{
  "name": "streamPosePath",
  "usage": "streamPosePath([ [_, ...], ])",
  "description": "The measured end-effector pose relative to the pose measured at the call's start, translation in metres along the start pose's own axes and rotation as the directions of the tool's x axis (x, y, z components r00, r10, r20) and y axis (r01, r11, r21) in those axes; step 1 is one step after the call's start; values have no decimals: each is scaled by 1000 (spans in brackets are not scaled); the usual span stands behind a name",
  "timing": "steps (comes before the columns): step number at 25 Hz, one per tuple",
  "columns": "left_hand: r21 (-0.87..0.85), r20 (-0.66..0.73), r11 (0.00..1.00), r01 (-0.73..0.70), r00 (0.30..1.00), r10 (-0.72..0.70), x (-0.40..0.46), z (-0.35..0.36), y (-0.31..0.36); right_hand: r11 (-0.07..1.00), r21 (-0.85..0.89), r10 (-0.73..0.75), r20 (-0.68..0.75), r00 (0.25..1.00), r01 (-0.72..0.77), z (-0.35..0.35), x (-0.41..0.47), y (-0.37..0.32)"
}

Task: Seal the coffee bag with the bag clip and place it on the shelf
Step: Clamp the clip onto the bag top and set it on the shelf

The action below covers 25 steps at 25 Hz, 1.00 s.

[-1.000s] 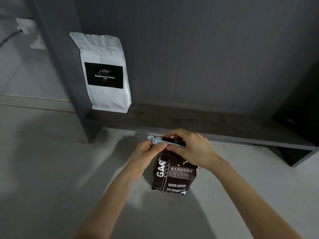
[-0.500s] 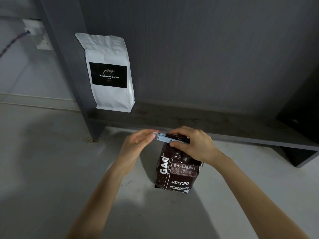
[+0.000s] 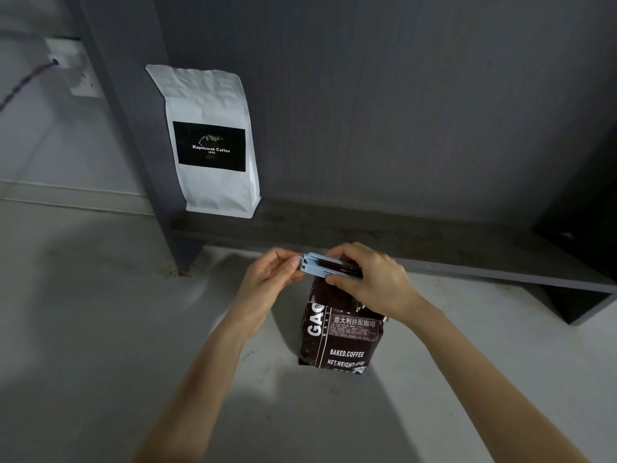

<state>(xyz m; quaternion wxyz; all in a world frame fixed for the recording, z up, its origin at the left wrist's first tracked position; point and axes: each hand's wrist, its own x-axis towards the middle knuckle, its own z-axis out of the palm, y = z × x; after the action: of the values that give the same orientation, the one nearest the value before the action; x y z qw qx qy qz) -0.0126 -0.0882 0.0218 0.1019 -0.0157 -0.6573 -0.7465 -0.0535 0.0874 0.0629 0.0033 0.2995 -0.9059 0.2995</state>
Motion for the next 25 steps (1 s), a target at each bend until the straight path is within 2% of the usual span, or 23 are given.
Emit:
streamPosePath([
  [7,35,12,999,-19,1000,19,-1,1,-2,998,35,-44,1,999,44,-2,1,0],
  [10,50,-37,995,-81,996,83,-1,5,-2,996,63,-67,-3,998,67,-4,2,0],
  [13,128,-14,980,-154,988,157,-1,7,1,993,81,-91,2,996,90,-4,3,0],
  [25,210,55,963,-172,985,164,-1,8,14,985,113,-133,26,991,130,-4,1,1],
])
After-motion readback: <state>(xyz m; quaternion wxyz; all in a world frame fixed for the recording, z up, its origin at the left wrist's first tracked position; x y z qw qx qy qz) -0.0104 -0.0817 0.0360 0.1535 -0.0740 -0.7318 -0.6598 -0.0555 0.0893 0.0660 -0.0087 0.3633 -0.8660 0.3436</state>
